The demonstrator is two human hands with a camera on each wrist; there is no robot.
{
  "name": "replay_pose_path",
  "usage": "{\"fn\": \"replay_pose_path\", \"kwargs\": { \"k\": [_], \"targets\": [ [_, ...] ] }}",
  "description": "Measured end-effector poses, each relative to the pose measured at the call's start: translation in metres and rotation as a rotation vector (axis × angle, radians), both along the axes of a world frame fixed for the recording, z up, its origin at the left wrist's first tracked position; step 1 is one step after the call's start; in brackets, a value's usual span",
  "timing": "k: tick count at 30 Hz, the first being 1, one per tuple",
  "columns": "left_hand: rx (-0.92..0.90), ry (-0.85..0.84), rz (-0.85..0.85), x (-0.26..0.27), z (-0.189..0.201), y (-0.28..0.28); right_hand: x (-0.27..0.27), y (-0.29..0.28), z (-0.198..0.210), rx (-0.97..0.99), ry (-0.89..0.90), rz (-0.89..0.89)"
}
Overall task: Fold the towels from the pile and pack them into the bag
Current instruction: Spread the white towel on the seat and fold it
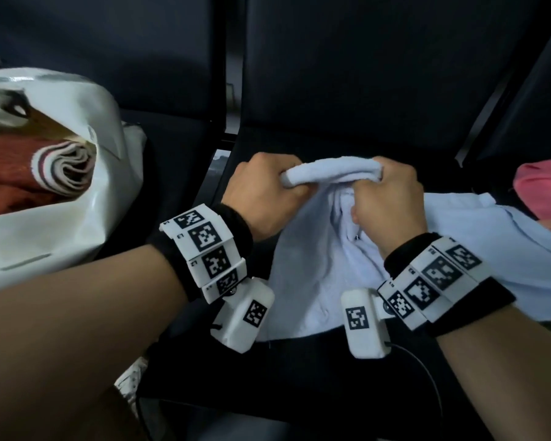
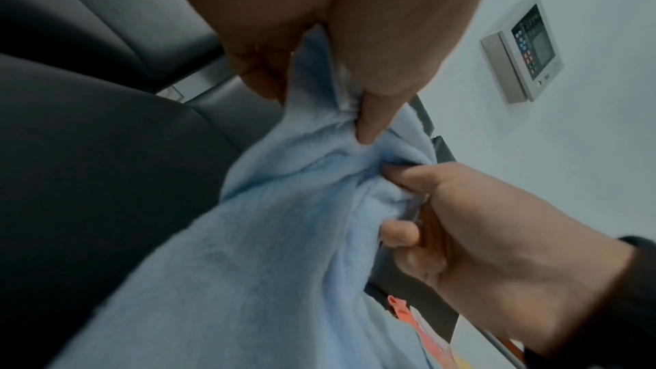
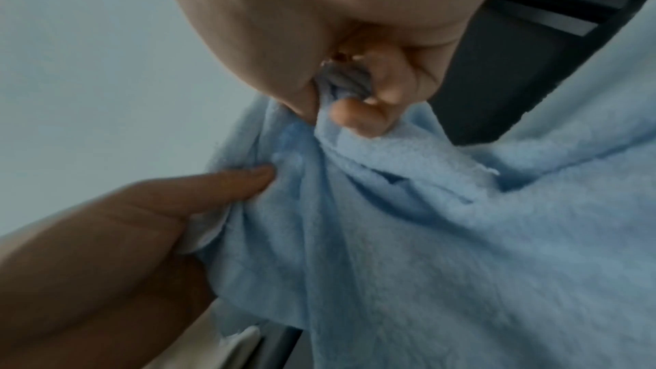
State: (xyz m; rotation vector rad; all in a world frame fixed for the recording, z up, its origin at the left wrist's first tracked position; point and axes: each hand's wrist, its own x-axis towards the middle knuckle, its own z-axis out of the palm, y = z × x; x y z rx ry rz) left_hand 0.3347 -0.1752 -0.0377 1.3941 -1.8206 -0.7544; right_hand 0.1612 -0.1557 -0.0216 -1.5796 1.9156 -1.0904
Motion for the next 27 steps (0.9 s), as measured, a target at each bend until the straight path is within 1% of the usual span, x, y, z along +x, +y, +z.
{"fn": "replay_pose_path", "kwargs": {
  "k": [2, 6, 8, 10, 12, 16, 20, 22, 24, 27],
  "targets": [
    [-0.006, 0.063, 0.017, 0.001, 0.001, 0.000, 0.001, 0.001, 0.000, 0.032, 0.099, 0.011],
    [0.010, 0.129, -0.018, 0.002, 0.001, 0.002, 0.011, 0.009, 0.004, -0.002, 0.319, 0.068],
    [0.026, 0.152, -0.061, 0.000, 0.002, 0.005, 0.016, 0.015, 0.007, -0.054, 0.362, 0.137],
    [0.018, 0.187, -0.089, -0.003, 0.004, 0.009, 0.017, 0.019, 0.009, -0.148, 0.263, 0.267],
    [-0.004, 0.215, -0.083, -0.004, 0.006, 0.010, 0.013, 0.021, 0.009, -0.158, 0.183, 0.325],
    [-0.043, 0.240, -0.065, -0.004, 0.004, 0.010, -0.001, 0.020, 0.010, -0.161, 0.172, 0.245],
    [-0.035, 0.264, -0.051, -0.004, 0.002, 0.009, -0.014, 0.014, 0.008, -0.144, 0.186, 0.147],
    [-0.041, 0.286, -0.059, -0.005, 0.003, 0.010, -0.016, 0.016, 0.008, -0.105, 0.163, 0.172],
    [-0.040, 0.290, -0.082, -0.007, 0.003, 0.011, -0.015, 0.019, 0.010, -0.082, 0.110, 0.247],
    [-0.047, 0.281, -0.129, -0.009, 0.002, 0.012, -0.011, 0.023, 0.015, -0.099, -0.002, 0.350]
  ]
}}
